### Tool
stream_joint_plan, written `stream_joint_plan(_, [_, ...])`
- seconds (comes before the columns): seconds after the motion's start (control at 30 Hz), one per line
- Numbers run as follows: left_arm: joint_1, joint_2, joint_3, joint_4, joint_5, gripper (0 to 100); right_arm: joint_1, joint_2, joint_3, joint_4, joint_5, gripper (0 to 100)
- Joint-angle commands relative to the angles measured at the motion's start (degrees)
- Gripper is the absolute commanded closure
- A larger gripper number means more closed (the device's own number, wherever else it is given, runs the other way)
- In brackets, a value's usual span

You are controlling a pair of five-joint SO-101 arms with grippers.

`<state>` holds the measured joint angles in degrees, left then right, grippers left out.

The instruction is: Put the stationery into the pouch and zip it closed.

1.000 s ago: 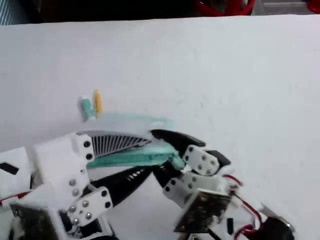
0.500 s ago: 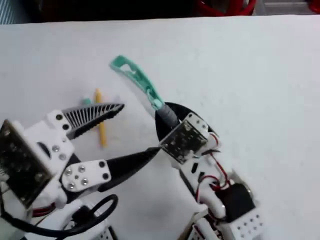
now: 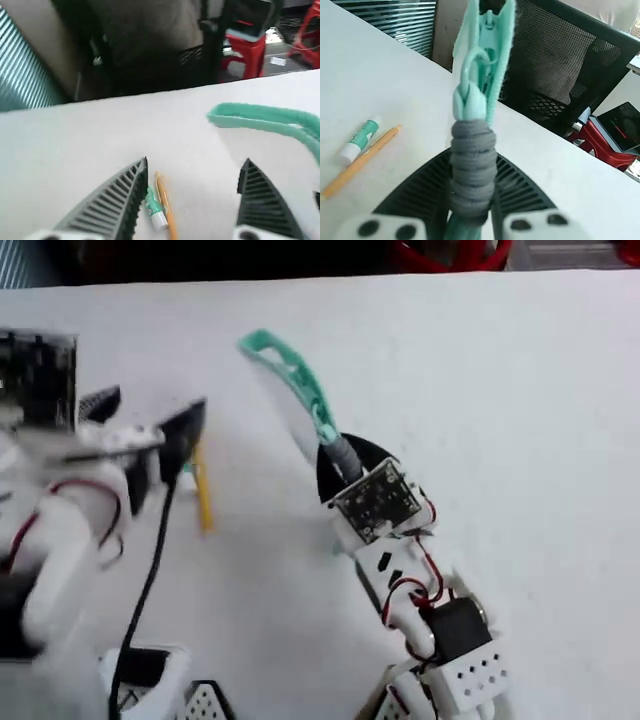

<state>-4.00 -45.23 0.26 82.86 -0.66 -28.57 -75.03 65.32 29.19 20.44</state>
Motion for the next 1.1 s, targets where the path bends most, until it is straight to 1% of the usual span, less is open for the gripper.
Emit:
stream_joint_plan(0.0, [-4.35, 0.40, 22.42, -21.54, 6.51, 71, 0.57, -3.03, -0.79, -1.54, -0.70, 98.1])
stream_joint_plan(0.07, [-4.00, 0.48, 33.23, -33.76, 9.85, 71, 0.57, -5.05, -0.62, -1.54, -0.70, 98.1])
stream_joint_plan(0.13, [-3.03, 0.57, 41.49, -44.22, 11.96, 71, 0.48, -6.37, -0.62, -1.19, -0.70, 98.1])
stream_joint_plan(0.2, [-2.07, 1.19, 46.51, -51.08, 11.78, 72, -0.31, -7.08, -0.62, -1.10, -0.70, 98.1])
stream_joint_plan(0.27, [-1.89, 4.35, 47.03, -53.89, 11.96, 74, -1.71, -7.08, -0.62, -1.10, -0.70, 98.1])
stream_joint_plan(0.37, [-1.80, 13.41, 41.76, -53.27, 13.98, 74, -4.26, -7.08, -0.70, -1.63, -0.70, 98.1])
stream_joint_plan(0.5, [-0.40, 26.07, 30.86, -46.33, 16.88, 74, -5.85, -7.08, -0.97, -2.95, -0.70, 98.1])
stream_joint_plan(0.6, [1.54, 31.52, 24.79, -42.11, 19.69, 74, -5.85, -6.99, -0.62, -4.26, -0.70, 98.1])
stream_joint_plan(0.67, [2.77, 32.31, 23.30, -41.41, 21.27, 74, -5.85, -6.90, -0.62, -4.44, -0.70, 98.1])
stream_joint_plan(0.77, [4.70, 32.31, 22.86, -41.49, 21.80, 74, -5.85, -4.44, -0.53, -4.70, -0.70, 98.1])
stream_joint_plan(0.9, [7.16, 32.31, 22.86, -41.49, 21.80, 74, -5.67, 2.95, 1.41, -11.38, -0.70, 98.1])
stream_joint_plan(1.07, [6.90, 32.22, 22.86, -41.49, 21.80, 74, -5.76, 11.74, 3.52, -18.33, -0.53, 98.1])
